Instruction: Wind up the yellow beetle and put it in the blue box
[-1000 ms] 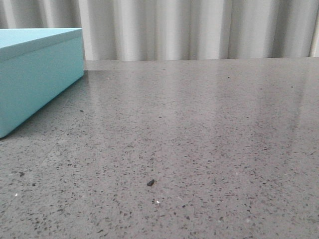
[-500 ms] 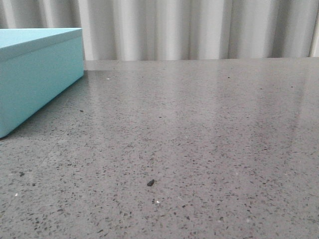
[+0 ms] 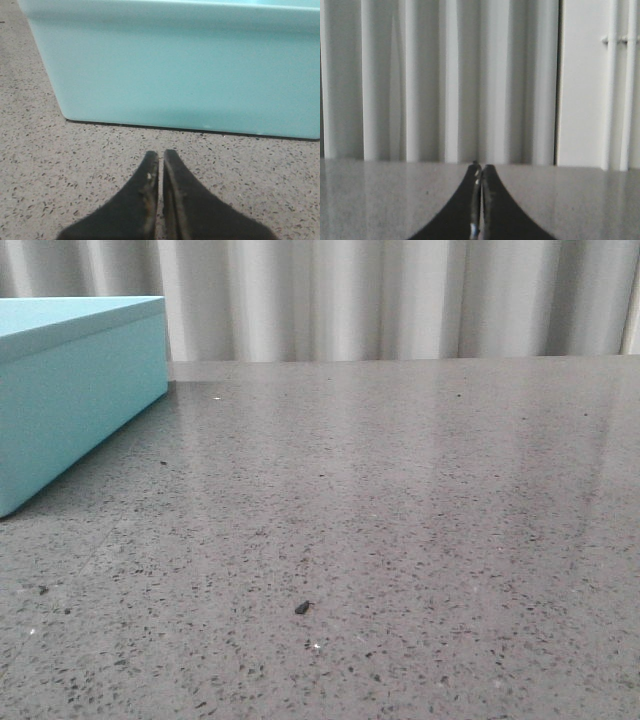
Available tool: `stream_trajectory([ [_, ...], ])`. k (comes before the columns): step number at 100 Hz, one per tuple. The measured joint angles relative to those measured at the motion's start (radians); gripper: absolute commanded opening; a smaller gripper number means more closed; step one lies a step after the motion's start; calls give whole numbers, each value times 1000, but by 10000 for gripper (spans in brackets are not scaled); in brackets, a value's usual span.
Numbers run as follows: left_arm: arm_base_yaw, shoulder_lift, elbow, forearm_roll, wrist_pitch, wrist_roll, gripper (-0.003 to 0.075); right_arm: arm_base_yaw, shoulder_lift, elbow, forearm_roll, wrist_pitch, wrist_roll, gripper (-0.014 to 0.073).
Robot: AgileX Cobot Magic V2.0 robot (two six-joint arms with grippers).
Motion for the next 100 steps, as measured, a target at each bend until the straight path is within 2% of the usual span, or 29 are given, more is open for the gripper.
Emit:
stream_trajectory([
  [45,0,0,0,1,1,0,-21,-33,-6,0,-14,508,0,-61],
  [100,0,0,0,1,1,0,-21,-33,-6,0,-14,517,0,-61],
])
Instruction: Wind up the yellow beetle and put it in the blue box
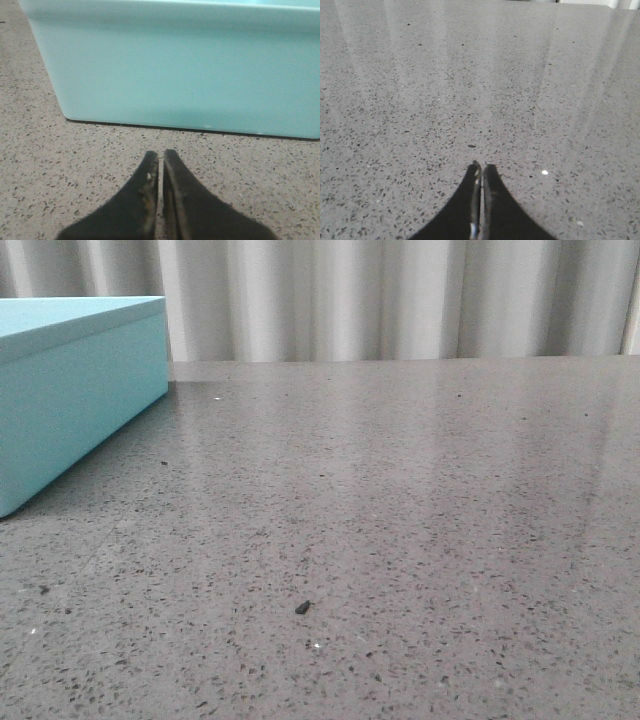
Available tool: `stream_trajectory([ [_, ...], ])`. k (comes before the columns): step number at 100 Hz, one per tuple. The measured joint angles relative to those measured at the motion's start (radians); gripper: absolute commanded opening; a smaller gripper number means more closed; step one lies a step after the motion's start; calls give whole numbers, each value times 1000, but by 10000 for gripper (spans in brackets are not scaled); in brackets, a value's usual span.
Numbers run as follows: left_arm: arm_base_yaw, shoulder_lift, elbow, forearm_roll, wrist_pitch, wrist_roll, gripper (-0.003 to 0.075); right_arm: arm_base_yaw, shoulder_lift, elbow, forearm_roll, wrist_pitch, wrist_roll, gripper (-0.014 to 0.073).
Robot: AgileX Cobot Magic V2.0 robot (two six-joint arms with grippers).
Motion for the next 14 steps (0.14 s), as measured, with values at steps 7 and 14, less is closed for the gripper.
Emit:
stream_trajectory([
  [7,0,0,0,0,0,0,-21,0,0,0,0,0,0,-61],
  [14,0,0,0,0,0,0,-21,0,0,0,0,0,0,-61],
])
